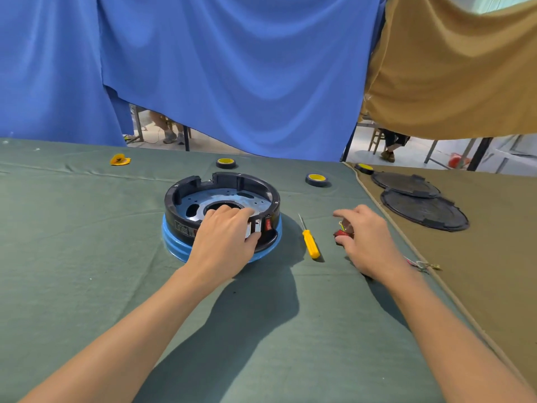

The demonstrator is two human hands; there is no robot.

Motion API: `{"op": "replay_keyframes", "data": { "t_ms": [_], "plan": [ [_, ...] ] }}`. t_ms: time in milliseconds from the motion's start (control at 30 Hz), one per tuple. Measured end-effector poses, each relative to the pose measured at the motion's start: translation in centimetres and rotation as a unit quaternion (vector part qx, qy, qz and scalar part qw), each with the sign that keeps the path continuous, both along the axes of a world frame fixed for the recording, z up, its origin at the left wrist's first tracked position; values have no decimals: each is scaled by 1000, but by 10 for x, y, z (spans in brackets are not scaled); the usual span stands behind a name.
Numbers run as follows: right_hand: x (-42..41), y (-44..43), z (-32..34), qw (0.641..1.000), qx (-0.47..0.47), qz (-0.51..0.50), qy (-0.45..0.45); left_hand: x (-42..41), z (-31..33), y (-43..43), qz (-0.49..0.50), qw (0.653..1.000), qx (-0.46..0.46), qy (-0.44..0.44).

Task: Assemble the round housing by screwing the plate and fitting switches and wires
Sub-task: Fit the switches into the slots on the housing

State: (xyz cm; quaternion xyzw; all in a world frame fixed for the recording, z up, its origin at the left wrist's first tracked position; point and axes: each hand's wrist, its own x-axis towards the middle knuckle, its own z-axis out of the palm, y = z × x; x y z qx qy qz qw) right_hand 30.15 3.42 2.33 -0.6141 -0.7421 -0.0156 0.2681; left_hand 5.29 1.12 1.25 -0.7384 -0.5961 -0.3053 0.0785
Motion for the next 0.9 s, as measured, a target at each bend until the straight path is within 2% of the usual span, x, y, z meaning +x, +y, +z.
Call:
{"op": "replay_keyframes", "data": {
  "t_ms": [67, 100, 267, 333, 467, 600, 900],
  "plan": [
    [-17, -4, 3, 989, -6, 45, 142, -3, 2, -2, -27, 999, 2, -42],
    [-26, -6, 4, 981, -17, 63, 183, -4, 3, -3, -35, 997, 6, -61],
    [-65, -18, 2, 937, -58, 179, 295, -10, 4, -8, -63, 993, 31, -90],
    [-71, -18, 2, 929, -48, 203, 307, -12, 4, -9, -82, 992, 33, -92],
    [-74, -14, 3, 935, -13, 222, 276, -11, 3, -10, -103, 988, 43, -104],
    [-79, -13, 0, 920, -1, 236, 312, -6, 3, -9, -109, 984, 43, -133],
    [-82, -15, 2, 830, -82, 282, 474, -5, 0, -5, -102, 982, 63, -149]
  ]
}}
